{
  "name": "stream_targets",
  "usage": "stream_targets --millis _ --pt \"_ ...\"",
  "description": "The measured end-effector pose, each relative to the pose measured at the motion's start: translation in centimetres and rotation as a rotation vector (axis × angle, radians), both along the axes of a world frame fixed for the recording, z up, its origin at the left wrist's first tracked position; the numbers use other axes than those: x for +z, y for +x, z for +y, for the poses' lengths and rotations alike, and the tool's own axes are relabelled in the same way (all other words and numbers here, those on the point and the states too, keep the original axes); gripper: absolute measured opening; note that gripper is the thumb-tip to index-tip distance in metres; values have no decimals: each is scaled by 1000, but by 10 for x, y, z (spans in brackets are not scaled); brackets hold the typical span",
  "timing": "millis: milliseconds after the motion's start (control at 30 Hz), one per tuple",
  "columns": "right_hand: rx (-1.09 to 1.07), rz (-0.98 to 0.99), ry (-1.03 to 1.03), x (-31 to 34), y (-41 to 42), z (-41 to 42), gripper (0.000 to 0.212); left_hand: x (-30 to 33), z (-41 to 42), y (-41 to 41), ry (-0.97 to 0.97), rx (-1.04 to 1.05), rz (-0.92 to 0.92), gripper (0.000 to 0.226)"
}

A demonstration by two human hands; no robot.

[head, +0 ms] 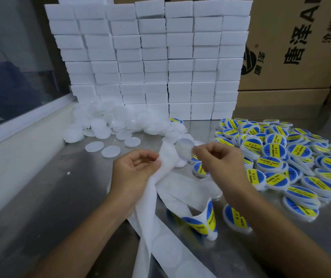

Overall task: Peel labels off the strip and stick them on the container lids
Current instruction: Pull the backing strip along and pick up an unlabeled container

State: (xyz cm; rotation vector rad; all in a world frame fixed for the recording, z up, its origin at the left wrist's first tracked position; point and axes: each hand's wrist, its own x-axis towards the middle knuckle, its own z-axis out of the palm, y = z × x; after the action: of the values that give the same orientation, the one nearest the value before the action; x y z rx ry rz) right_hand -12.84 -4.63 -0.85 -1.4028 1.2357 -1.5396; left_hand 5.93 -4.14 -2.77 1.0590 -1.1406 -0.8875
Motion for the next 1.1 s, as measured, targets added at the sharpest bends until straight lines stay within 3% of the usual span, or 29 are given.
stream_targets --millis 167,267,400,533,600,733,1000,1100 --pt "26 -318 168 6 -8 -2 8 -12 -16 18 21 165 -76 12" --pt "12 -316 98 9 -8 -1 6 -15 -30 37 -8 339 -348 18" --pt "4 -256 29 11 -7 1 8 -11 -43 66 -47 567 -427 23" --pt "2 -183 -8 12 -7 3 13 -13 -56 82 38 687 -676 11" --pt "2 -147 -26 11 -7 3 12 -10 -64 89 94 660 -766 7" --pt "-5 -101 -74 11 -6 2 10 6 -85 103 361 477 -954 24" --pt "-33 -68 -89 10 -8 0 9 13 -111 105 445 223 -1225 32" --pt "-34 -64 -98 8 -8 -1 11 14 -113 102 432 271 -1200 12"
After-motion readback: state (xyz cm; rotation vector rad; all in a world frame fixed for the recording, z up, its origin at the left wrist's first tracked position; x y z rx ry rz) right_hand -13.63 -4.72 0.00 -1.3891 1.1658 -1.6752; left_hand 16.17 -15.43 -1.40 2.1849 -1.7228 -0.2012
